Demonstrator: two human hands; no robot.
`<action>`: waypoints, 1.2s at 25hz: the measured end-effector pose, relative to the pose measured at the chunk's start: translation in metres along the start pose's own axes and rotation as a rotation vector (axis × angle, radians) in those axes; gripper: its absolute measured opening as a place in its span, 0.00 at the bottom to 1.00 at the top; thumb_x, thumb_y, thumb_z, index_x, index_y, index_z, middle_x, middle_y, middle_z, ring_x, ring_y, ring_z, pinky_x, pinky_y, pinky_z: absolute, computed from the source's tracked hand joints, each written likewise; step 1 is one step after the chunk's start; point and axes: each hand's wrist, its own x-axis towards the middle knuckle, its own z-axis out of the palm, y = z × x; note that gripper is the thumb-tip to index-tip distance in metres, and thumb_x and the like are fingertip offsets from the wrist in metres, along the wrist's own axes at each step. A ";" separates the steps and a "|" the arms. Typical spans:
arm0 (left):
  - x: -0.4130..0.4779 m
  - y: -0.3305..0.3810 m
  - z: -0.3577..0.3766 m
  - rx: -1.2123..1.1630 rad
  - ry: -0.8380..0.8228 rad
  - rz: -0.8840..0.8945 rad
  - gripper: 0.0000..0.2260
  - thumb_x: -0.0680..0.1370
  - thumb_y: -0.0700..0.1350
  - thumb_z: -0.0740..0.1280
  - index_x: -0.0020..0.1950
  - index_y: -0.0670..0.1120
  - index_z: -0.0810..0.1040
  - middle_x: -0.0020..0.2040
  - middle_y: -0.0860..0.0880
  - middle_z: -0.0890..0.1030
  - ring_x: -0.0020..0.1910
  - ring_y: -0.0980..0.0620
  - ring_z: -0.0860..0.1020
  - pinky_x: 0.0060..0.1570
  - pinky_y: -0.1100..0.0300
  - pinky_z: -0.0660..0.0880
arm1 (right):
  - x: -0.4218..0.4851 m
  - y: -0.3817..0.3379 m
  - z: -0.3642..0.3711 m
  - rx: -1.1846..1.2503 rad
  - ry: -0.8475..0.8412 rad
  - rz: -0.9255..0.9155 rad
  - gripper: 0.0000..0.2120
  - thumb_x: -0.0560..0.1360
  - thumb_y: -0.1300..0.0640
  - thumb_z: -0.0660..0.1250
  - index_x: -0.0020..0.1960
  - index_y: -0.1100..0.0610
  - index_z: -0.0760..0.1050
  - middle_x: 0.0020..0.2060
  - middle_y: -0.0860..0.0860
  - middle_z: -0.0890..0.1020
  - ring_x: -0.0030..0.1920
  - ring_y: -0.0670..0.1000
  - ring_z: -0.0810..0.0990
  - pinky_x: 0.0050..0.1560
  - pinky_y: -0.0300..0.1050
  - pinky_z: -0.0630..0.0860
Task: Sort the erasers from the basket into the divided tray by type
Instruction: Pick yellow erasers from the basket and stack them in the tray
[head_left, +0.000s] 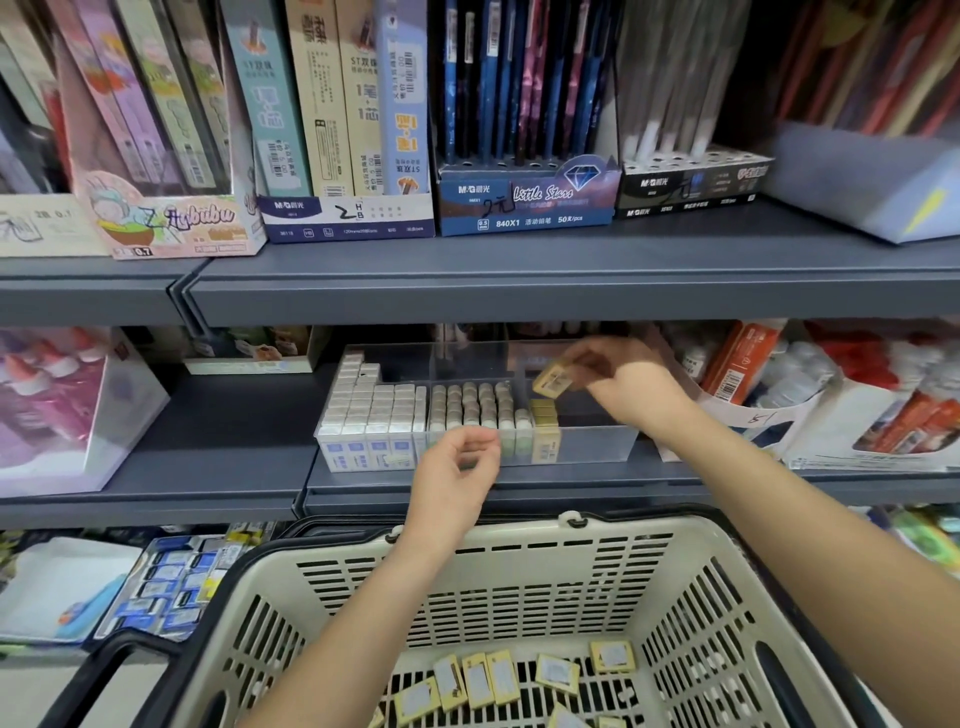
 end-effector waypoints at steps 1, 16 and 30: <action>0.000 0.002 -0.006 0.051 0.026 0.027 0.07 0.76 0.42 0.68 0.47 0.56 0.77 0.46 0.56 0.81 0.47 0.61 0.78 0.49 0.69 0.74 | 0.007 0.003 0.001 -0.022 0.010 0.030 0.09 0.76 0.58 0.65 0.55 0.55 0.78 0.52 0.52 0.82 0.51 0.50 0.79 0.52 0.36 0.71; -0.040 -0.007 -0.047 0.048 0.074 0.023 0.06 0.76 0.41 0.67 0.46 0.52 0.79 0.46 0.52 0.81 0.43 0.63 0.78 0.43 0.74 0.72 | 0.033 0.013 0.033 -0.261 -0.101 -0.029 0.10 0.78 0.55 0.62 0.56 0.53 0.77 0.53 0.54 0.82 0.53 0.57 0.78 0.55 0.50 0.74; -0.089 -0.002 -0.046 0.076 -0.019 0.072 0.09 0.75 0.40 0.66 0.47 0.55 0.78 0.46 0.60 0.81 0.47 0.63 0.78 0.48 0.70 0.74 | -0.030 0.005 0.024 0.099 0.021 0.037 0.06 0.75 0.59 0.65 0.51 0.53 0.78 0.44 0.47 0.82 0.42 0.44 0.78 0.42 0.28 0.68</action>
